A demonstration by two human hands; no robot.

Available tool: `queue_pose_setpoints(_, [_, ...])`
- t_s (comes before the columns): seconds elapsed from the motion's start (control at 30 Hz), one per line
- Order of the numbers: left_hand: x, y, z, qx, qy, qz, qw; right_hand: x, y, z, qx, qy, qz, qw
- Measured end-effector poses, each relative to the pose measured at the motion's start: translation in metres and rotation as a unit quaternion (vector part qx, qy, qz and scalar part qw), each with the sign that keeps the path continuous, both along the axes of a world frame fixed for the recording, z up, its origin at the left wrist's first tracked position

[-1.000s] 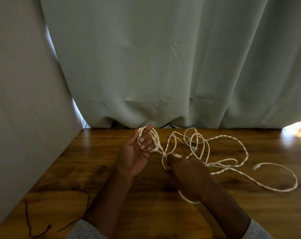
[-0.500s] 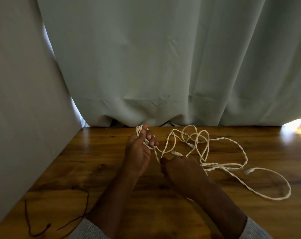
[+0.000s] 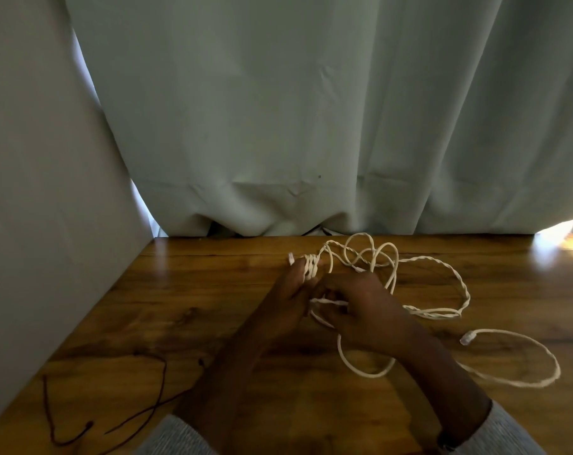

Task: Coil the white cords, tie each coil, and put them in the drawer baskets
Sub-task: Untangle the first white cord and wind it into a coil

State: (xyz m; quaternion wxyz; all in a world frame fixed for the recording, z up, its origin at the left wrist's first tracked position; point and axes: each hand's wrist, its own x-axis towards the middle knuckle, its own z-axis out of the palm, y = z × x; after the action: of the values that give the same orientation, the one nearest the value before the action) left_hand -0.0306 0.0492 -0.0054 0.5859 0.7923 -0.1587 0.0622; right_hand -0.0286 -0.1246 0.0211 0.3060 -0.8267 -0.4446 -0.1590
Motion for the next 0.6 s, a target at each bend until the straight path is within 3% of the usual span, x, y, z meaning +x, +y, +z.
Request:
queue_pose_setpoints(0.13, [-0.003,-0.001,0.001,-0.066,0.101,-0.046,0.992,0.003,-0.010,0.007,0.030,-0.009,-0.021,0.999])
queue_pose_setpoints(0.27, [-0.007,-0.001,0.005,-0.200,0.194,-0.190,0.941,0.012,-0.017,0.008,0.039,-0.001,-0.047,0.998])
queue_pose_setpoints(0.4, [-0.009,-0.003,0.005,-0.184,0.204,-0.220,0.936,0.018,-0.026,0.009,0.066,0.015,-0.049,0.997])
queue_pose_setpoints(0.5, [-0.010,-0.002,0.006,-0.223,0.196,-0.205,0.933,0.018,-0.021,0.006,0.085,0.090,-0.039,0.992])
queue_pose_setpoints(0.6, [-0.005,0.003,0.008,-0.313,0.213,-0.189,0.906,0.014,-0.014,0.006,0.129,0.212,-0.021,0.969])
